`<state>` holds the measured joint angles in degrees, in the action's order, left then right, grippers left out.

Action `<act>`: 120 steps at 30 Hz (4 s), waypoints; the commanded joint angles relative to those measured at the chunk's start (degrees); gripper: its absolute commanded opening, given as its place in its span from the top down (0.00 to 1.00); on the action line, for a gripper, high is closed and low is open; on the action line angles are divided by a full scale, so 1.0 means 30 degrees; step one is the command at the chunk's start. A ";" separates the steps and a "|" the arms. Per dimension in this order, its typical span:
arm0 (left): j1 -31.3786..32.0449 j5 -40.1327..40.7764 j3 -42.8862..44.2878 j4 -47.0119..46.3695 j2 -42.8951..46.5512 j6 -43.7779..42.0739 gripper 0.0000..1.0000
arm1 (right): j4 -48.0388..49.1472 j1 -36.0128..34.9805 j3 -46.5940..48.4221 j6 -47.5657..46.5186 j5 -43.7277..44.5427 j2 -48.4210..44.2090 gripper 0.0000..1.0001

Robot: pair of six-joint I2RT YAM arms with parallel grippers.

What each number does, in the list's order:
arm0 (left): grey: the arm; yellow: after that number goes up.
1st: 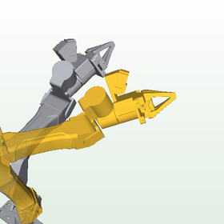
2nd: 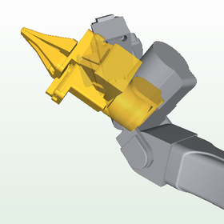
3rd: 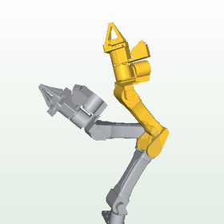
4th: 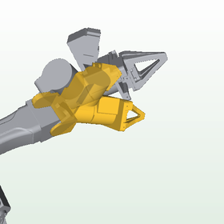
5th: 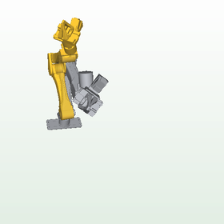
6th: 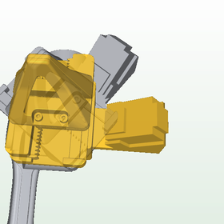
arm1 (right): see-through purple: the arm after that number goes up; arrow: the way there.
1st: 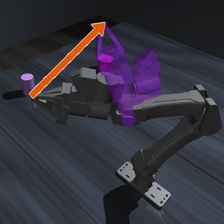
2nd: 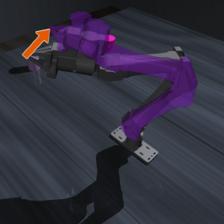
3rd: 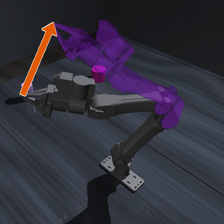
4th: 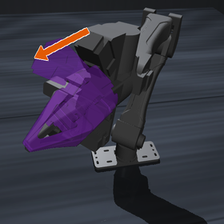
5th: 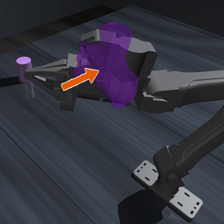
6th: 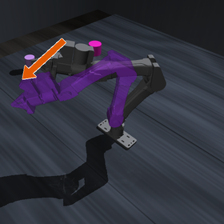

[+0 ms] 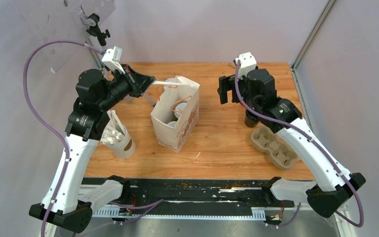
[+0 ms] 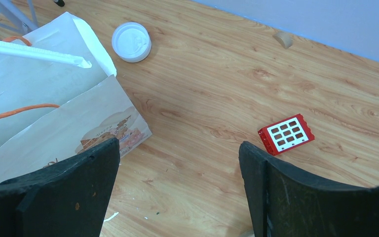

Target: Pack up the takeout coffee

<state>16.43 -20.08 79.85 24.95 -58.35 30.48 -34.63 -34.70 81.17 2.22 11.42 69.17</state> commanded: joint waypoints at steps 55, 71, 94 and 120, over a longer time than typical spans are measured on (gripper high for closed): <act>-0.0369 1.2866 -0.0885 1.3415 0.0111 -0.0997 0.04 | 0.1177 -0.0029 -0.1786 0.0489 0.0032 -0.1655 0.09; -0.2101 1.4096 -0.3523 1.0631 -0.0121 -0.1732 0.48 | 0.0968 -0.0023 -0.1715 0.0078 0.0031 -0.1556 0.07; -0.2340 1.5804 -0.2175 0.8821 -0.2093 -0.2589 0.69 | 0.1819 -0.0008 -0.3105 -0.0652 0.1170 -0.2644 0.04; -0.2340 1.5837 -0.3368 0.7970 -0.2143 -0.3290 0.66 | 0.1910 -0.0022 -0.3021 -0.1211 0.1279 -0.2596 0.04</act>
<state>9.72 27.00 70.74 51.53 -64.86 21.30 -31.83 -34.70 71.99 -0.78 14.46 62.08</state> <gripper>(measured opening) 0.347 0.957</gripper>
